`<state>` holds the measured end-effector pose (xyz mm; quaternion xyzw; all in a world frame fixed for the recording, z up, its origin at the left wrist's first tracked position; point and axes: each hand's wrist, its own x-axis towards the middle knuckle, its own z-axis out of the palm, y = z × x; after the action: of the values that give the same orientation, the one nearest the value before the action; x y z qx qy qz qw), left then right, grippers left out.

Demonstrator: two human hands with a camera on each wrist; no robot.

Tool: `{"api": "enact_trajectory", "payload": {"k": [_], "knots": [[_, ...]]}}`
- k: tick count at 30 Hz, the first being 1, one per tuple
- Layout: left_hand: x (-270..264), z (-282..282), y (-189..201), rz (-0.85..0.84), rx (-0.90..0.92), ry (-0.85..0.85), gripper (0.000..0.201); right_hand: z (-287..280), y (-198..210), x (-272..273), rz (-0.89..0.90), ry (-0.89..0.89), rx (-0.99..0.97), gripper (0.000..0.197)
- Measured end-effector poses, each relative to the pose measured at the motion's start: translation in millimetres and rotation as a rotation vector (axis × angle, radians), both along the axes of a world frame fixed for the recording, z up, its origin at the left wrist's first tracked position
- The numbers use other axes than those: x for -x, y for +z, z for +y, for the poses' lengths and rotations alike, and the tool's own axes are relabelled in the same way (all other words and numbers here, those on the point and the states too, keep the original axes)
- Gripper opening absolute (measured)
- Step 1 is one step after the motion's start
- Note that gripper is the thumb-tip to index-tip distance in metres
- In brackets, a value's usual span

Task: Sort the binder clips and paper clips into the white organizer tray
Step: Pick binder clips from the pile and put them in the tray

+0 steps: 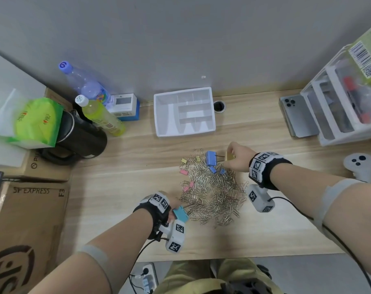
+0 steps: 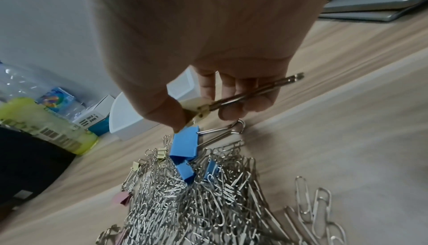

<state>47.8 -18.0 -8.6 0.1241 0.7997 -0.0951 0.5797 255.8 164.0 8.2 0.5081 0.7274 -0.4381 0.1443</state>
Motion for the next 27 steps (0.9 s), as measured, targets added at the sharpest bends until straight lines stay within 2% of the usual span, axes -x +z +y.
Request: {"api": "enact_trajectory", "payload": {"k": [2,3,6,8,11,14,20,25,27], "knots": [[-1,0,-4,0.05,-0.058,-0.119,0.021,2,-4,3,-0.005,-0.01,-0.005,0.036],[-2,-2,-7,0.057,-0.108,-0.196,0.032,2,-6,4,-0.007,-0.013,-0.007,0.036],[-5,-9,-13,0.083,-0.272,-0.455,0.08,3,-10,6,-0.015,-0.005,-0.025,0.036],[-9,-12,-13,0.111,-0.287,-0.619,0.096,3,-12,6,-0.029,0.008,-0.026,0.035],[-12,-16,-15,0.155,-0.276,-0.744,0.112,7,-13,5,-0.059,0.027,-0.017,0.041],[-11,-17,-16,0.166,-0.273,-0.794,0.108,11,-16,5,-0.079,0.031,-0.02,0.046],[0,-2,-5,0.082,-0.306,-0.768,0.064,13,-16,9,-0.065,0.042,-0.028,0.049],[8,4,1,0.03,-0.298,-0.685,0.054,8,-16,20,-0.033,0.163,-0.092,0.066],[12,6,2,0.015,-0.316,-0.611,0.055,7,-17,25,-0.019,0.184,-0.09,0.066]]}}
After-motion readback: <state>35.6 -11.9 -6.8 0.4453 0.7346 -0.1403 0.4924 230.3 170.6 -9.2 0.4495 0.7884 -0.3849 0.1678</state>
